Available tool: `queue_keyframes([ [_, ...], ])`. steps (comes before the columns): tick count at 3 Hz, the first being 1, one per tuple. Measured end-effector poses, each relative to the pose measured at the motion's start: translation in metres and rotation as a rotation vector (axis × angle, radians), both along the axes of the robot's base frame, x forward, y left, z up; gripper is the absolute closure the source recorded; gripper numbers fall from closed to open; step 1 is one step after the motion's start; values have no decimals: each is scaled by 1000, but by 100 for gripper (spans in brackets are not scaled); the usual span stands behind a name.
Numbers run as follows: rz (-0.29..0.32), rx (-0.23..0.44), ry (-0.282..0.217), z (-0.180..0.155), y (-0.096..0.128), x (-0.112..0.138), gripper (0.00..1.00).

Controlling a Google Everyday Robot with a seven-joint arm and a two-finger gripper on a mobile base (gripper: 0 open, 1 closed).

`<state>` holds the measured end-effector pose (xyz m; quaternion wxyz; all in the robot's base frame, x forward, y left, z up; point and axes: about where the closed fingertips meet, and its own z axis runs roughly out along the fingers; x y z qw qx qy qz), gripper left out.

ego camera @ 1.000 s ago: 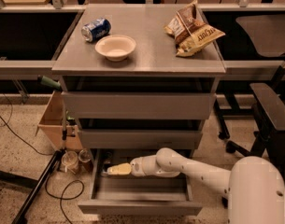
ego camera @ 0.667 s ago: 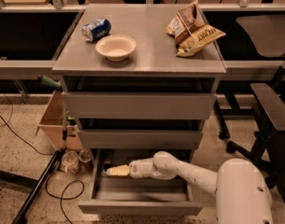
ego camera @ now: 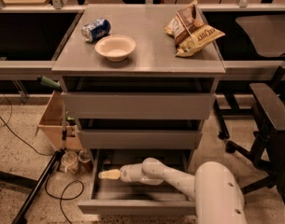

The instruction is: Pick redbull can from bottom drawer and place on counter

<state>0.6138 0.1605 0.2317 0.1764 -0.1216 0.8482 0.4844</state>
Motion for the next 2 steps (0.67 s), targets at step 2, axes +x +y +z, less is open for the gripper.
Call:
queue_keyframes([
  [2,28,32,14,-13,27,17,0],
])
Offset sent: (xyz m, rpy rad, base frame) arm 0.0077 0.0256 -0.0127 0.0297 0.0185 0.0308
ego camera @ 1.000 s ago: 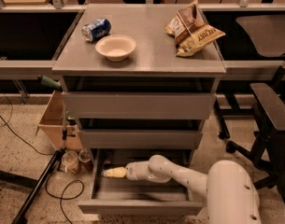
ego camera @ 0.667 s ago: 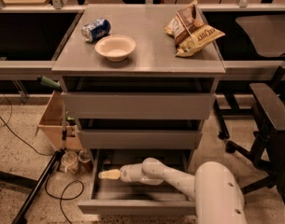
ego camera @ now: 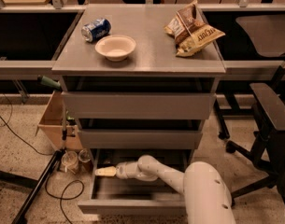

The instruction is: Pick redbull can from bottom drawer and place on counter

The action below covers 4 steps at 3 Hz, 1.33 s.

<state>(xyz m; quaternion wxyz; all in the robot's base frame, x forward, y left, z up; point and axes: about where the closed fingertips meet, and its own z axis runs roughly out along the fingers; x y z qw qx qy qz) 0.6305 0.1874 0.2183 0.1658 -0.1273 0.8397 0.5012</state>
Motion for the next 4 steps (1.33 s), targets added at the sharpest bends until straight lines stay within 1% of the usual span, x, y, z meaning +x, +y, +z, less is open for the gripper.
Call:
queue_keyframes([
  [1,-12,33,3,-7,8,9,0],
  [2,-45,53,0,-14,11,25,0],
  [3,-92,63,-3,-21,11,38,0],
  [4,-105,71,12,-30,17,46,0],
])
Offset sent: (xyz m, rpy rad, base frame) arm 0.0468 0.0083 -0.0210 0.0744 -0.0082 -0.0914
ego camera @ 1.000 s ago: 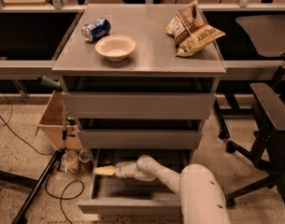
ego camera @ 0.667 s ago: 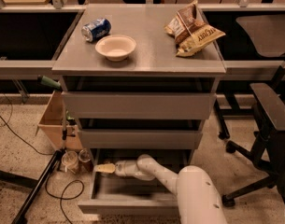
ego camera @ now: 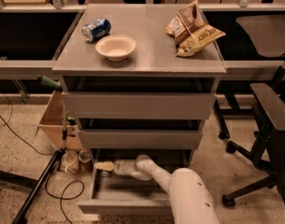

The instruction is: Pick redbull can from bottom drawer and place on counter

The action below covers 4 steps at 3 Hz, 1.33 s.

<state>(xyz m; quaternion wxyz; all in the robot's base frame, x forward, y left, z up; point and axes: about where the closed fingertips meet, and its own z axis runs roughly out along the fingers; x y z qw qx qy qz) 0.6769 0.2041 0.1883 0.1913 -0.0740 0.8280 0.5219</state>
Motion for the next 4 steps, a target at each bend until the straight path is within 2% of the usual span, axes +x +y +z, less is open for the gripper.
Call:
queue_keyframes([
  [1,16,12,12,-8,14,8,2],
  [2,25,18,16,-12,21,12,21],
  [3,31,20,22,-15,24,16,25],
  [4,35,22,27,-16,26,18,17],
])
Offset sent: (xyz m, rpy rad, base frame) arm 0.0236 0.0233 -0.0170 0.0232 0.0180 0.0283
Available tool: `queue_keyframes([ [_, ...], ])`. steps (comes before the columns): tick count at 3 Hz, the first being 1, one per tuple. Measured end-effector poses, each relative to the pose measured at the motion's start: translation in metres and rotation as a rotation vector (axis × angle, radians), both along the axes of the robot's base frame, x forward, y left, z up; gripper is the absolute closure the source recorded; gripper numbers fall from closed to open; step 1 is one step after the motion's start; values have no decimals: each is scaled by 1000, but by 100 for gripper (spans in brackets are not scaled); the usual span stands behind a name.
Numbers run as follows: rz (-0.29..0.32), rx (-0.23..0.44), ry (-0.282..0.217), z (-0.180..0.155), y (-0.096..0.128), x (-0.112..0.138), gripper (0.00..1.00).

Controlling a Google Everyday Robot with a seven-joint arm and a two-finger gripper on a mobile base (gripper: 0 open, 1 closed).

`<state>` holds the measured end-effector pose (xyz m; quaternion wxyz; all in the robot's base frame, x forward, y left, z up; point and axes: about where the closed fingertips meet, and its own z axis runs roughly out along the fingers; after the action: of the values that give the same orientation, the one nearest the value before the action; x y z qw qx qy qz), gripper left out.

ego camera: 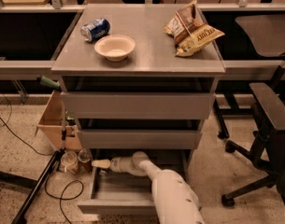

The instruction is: Pick redbull can from bottom drawer and place on counter

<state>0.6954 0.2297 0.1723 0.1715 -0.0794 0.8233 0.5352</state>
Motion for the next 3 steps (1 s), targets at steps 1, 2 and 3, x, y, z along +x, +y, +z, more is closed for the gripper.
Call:
queue_keyframes([
  [1,17,5,9,-2,3,2,41],
  [2,20,6,13,-3,2,2,46],
  [3,37,19,17,-6,3,-2,54],
])
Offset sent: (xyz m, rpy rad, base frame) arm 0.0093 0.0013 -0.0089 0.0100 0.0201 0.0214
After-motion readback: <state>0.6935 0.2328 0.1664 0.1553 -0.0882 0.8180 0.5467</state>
